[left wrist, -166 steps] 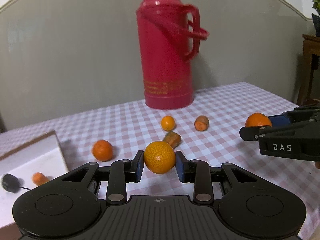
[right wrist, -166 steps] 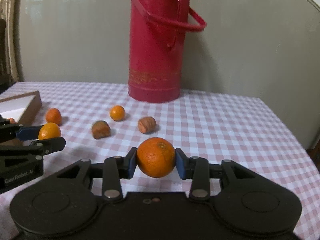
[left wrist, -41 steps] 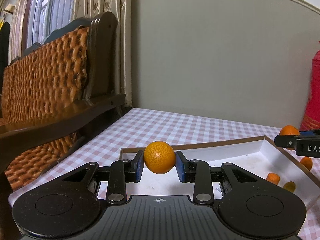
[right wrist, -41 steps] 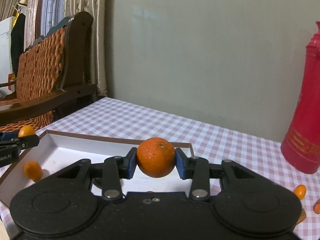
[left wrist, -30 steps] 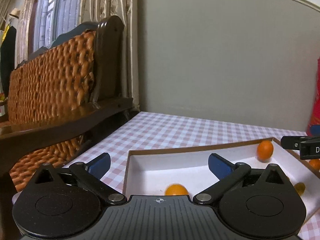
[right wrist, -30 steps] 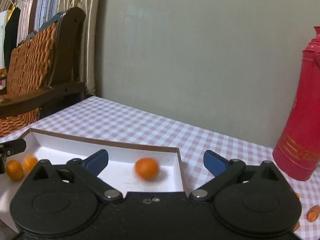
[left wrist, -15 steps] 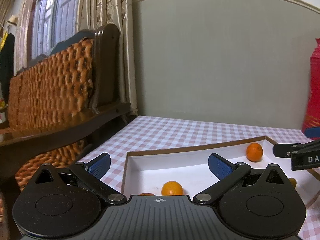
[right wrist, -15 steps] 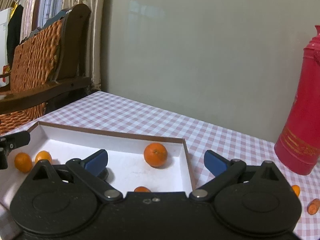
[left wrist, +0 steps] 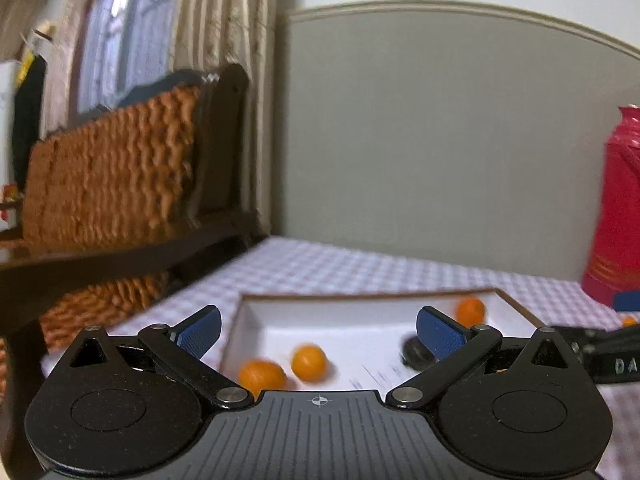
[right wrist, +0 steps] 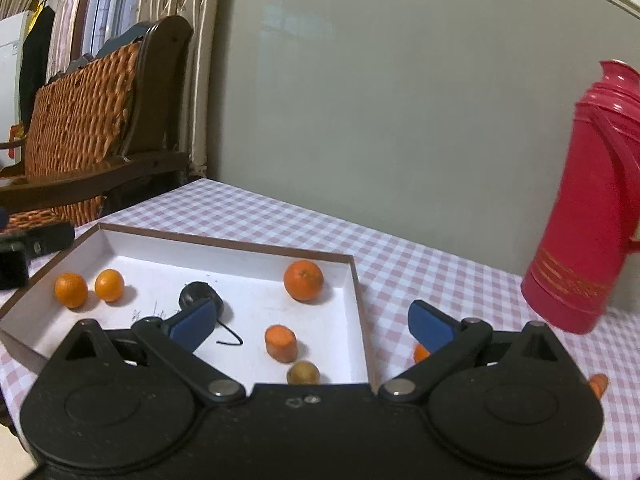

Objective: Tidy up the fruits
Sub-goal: 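Move both tools back toward the remaining fruits on the table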

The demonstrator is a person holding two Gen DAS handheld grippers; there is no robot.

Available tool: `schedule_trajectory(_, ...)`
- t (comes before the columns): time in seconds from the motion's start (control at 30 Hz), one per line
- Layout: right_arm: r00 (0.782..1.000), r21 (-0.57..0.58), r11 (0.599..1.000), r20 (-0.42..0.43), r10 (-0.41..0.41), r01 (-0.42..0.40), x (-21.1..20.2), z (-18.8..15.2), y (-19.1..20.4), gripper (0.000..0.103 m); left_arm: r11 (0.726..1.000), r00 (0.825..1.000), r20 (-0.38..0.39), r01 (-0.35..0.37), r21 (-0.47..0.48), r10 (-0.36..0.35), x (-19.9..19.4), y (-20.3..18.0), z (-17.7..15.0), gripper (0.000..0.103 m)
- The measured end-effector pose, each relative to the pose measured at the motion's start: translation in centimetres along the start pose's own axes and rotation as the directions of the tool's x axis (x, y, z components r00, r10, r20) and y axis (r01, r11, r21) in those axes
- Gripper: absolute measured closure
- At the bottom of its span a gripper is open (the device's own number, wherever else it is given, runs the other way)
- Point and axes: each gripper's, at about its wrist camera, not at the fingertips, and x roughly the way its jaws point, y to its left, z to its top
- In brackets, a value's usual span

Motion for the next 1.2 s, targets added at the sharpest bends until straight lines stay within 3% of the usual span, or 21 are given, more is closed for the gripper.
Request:
schedule_trajectory(0.27,1.0,0.014,1.0,0.002,-0.009,0.009,-3.0,-1.4,-0.7,0.006,0.991,0.994,0.016,0.109,0.071,-0.11,-3.2,-2.8,-0.8,0.0)
schedule_trajectory(0.5,0.998,0.016,0.998,0.014,-0.058,0.058,-5.3,-2.4,-2.6,0.006,0.969,0.977,0.017,0.211,0.128,-0.215,-4.4,-5.8,-0.9,0.0)
schedule_trajectory(0.67,0.994,0.026,0.994,0.006,-0.109,0.109,-6.5,-3.4,-4.8,0.006,0.966,0.975,0.023,0.217,0.14,-0.222,-4.9,-8.4,-1.1,0.0)
schedule_trajectory(1.0,0.98,0.102,0.975,-0.02,-0.198,0.199,-8.8,-5.5,-10.2,0.008,0.926,0.947,0.045,0.301,0.226,-0.319,-5.9,-14.8,-2.0,0.0)
schedule_trajectory(1.2,0.973,0.111,0.967,-0.035,-0.228,0.231,-9.3,-6.5,-12.3,0.013,0.917,0.947,0.046,0.293,0.271,-0.317,-5.4,-17.9,-1.5,0.001)
